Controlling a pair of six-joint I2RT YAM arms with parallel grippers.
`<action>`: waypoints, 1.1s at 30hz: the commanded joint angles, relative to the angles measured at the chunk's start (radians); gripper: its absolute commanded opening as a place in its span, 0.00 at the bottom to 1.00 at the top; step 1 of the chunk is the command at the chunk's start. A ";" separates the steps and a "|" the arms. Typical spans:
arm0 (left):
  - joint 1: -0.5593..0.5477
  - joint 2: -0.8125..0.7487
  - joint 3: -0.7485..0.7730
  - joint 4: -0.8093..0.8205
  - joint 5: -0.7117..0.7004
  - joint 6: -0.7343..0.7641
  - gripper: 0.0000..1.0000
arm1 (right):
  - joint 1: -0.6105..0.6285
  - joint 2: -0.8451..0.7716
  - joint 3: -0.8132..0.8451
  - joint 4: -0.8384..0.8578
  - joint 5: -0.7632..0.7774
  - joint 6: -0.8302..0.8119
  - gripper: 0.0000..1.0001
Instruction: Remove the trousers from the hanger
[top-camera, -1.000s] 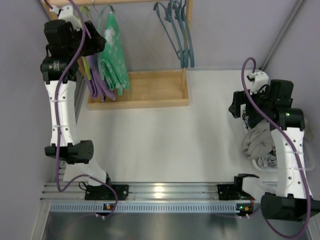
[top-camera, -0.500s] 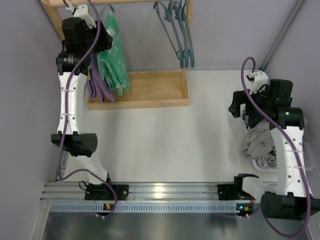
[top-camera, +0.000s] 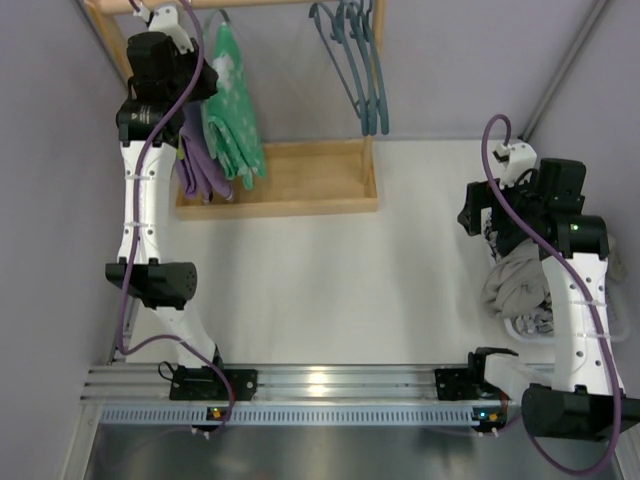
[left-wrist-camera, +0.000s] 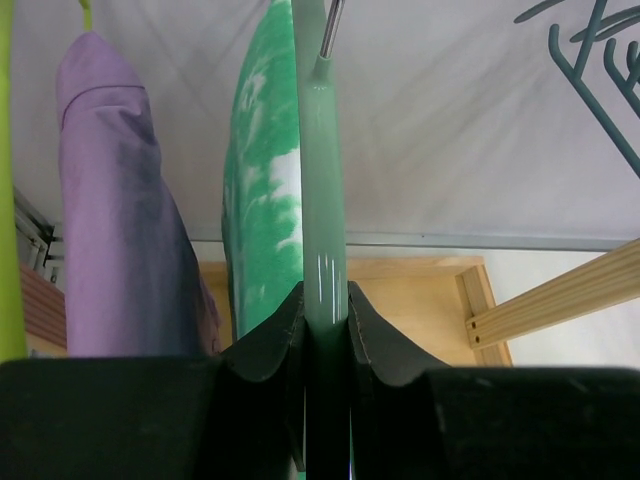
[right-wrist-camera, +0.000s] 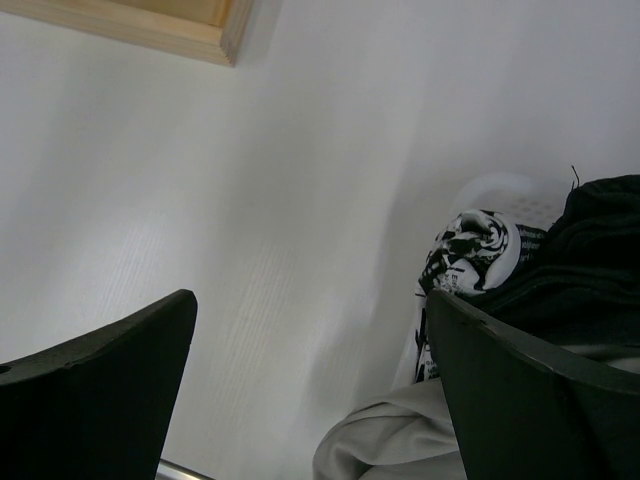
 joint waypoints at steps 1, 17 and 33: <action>-0.008 -0.029 0.062 0.155 -0.005 -0.018 0.00 | 0.012 -0.031 0.047 0.037 -0.011 -0.010 0.99; -0.040 -0.161 0.041 0.388 0.073 -0.071 0.00 | 0.012 -0.022 0.136 0.089 -0.043 -0.026 0.99; -0.059 -0.412 -0.272 0.433 0.121 -0.148 0.00 | 0.029 -0.033 0.145 0.197 -0.207 -0.029 0.99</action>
